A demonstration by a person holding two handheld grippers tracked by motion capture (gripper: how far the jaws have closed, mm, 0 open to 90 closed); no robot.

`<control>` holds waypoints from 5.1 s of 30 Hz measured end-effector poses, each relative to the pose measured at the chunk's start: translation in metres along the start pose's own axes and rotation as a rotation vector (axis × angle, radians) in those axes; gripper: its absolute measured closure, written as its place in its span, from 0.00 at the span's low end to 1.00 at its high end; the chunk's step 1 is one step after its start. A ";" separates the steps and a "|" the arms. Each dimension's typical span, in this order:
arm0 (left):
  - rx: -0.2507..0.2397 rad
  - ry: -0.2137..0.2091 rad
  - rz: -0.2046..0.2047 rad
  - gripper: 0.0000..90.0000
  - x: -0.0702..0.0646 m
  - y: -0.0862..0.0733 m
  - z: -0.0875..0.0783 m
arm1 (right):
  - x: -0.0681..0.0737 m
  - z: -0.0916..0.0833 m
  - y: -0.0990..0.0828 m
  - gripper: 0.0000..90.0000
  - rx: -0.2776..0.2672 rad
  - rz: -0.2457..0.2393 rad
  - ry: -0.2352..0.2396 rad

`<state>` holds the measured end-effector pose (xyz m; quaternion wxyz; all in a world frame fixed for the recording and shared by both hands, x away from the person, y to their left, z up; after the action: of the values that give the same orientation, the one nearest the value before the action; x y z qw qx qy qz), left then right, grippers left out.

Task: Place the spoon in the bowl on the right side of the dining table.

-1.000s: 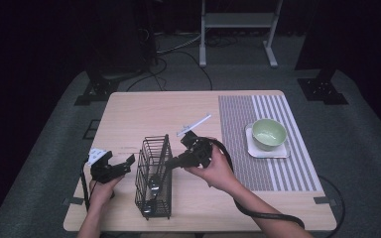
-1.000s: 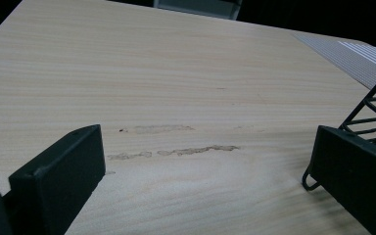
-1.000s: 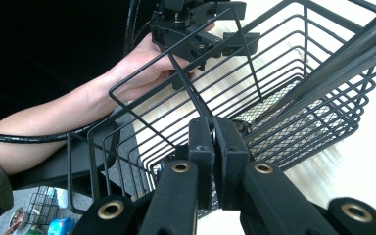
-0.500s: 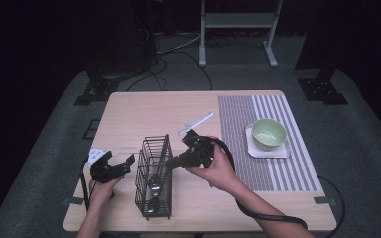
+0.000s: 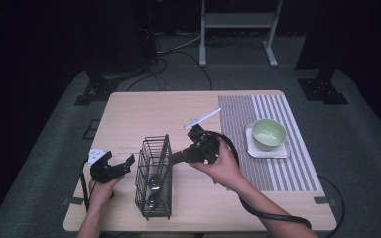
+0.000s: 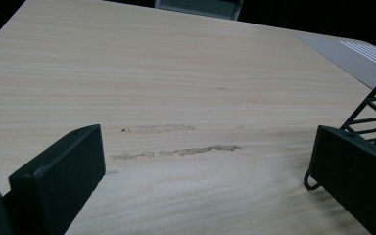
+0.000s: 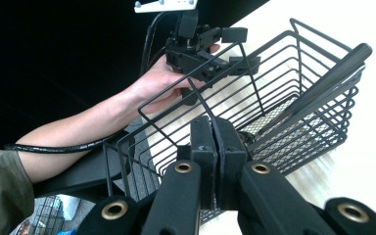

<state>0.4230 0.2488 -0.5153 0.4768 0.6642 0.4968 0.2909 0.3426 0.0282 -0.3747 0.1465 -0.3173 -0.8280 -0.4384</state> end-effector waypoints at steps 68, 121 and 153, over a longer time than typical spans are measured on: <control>0.001 0.003 -0.001 0.00 0.000 0.000 0.000 | 0.006 -0.093 0.031 0.98 -0.204 0.050 0.021; 0.000 0.006 0.000 0.00 0.001 0.000 0.000 | -0.049 -0.129 -0.005 0.98 -0.252 0.169 -0.049; 0.003 0.007 -0.002 0.00 0.001 0.000 0.000 | -0.086 -0.148 -0.022 0.98 -0.290 0.254 -0.104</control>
<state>0.4233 0.2496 -0.5155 0.4741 0.6636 0.4995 0.2921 0.3881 -0.1359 -0.3486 0.1104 -0.4590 -0.7159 -0.5144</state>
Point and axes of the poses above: each handheld gripper's, and its own axes: z roughly forward along the jaws, y roughly out of its top, x roughly to its left, the point moved 10 cm from there along z, roughly forward along the jaws, and after that the axes turned 7 degrees about z, right-handed, at the moved point
